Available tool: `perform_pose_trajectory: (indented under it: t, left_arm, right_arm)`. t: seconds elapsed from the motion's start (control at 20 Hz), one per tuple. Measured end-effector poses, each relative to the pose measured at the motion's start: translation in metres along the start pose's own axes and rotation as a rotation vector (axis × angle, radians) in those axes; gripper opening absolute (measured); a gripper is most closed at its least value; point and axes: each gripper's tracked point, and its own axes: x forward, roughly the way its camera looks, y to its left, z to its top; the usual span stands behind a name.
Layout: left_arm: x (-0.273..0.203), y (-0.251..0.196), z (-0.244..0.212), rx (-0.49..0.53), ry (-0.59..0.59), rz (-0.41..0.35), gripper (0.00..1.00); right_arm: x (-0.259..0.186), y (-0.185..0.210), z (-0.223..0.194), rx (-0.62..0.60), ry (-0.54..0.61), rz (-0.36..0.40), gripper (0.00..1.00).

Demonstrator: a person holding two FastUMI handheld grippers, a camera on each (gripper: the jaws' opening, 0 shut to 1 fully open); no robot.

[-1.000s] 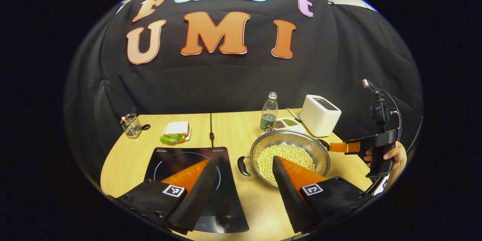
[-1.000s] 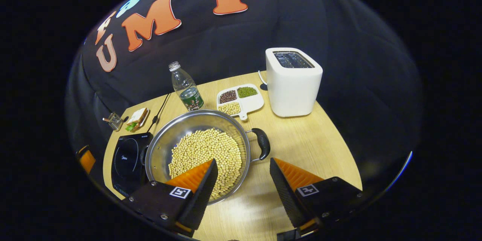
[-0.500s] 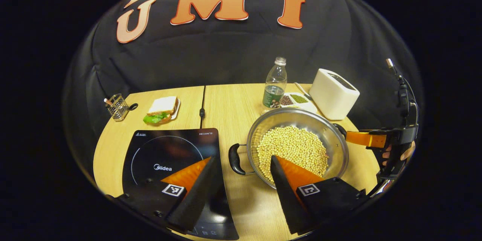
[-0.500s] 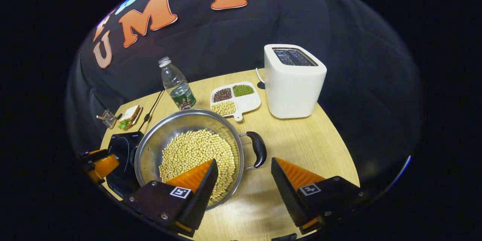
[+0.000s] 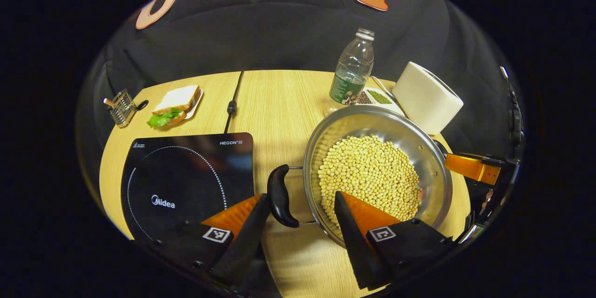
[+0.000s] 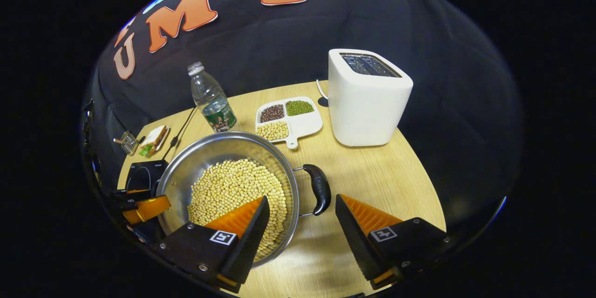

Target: First push the handle of the pot to place it horizontally, then grasp the pot with both hands and set it on the induction cooktop.

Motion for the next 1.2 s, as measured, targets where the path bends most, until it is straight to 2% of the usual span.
perform_pose_trajectory:
  t: [0.25, 0.4, 0.45, 0.55, 0.7, 0.85, 1.05, 1.1, 1.2]
  left_arm:
    - [0.016, -0.004, 0.0, 0.01, -0.015, -0.006, 0.92]
    - [0.027, -0.008, -0.006, -0.025, -0.013, -0.02, 0.82]
    - [0.03, -0.011, -0.011, -0.032, -0.003, -0.03, 0.84]
    - [0.035, -0.008, -0.009, -0.027, -0.019, -0.02, 0.8]
    - [0.041, -0.008, -0.004, -0.028, -0.048, -0.007, 0.8]
    - [0.045, -0.004, 0.0, -0.022, -0.067, 0.006, 0.78]
    - [0.051, -0.004, 0.004, -0.027, -0.088, 0.005, 0.75]
    - [0.052, -0.002, 0.006, -0.021, -0.093, 0.012, 0.78]
    - [0.052, -0.001, 0.007, -0.022, -0.106, 0.023, 0.72]
  right_arm:
    - [0.013, -0.008, -0.003, -0.032, 0.01, -0.052, 0.89]
    - [0.023, -0.016, -0.013, -0.063, 0.024, -0.124, 0.88]
    - [0.029, -0.018, -0.012, -0.062, 0.031, -0.12, 0.86]
    - [0.032, -0.014, -0.012, -0.057, 0.03, -0.113, 0.84]
    - [0.034, -0.017, -0.008, -0.085, 0.004, -0.136, 0.79]
    - [0.035, -0.016, -0.005, -0.111, -0.01, -0.146, 0.7]
    - [0.036, -0.016, -0.006, -0.124, -0.014, -0.152, 0.69]
    - [0.037, -0.016, -0.006, -0.133, -0.015, -0.154, 0.68]
    - [0.036, -0.017, -0.007, -0.149, -0.014, -0.155, 0.69]
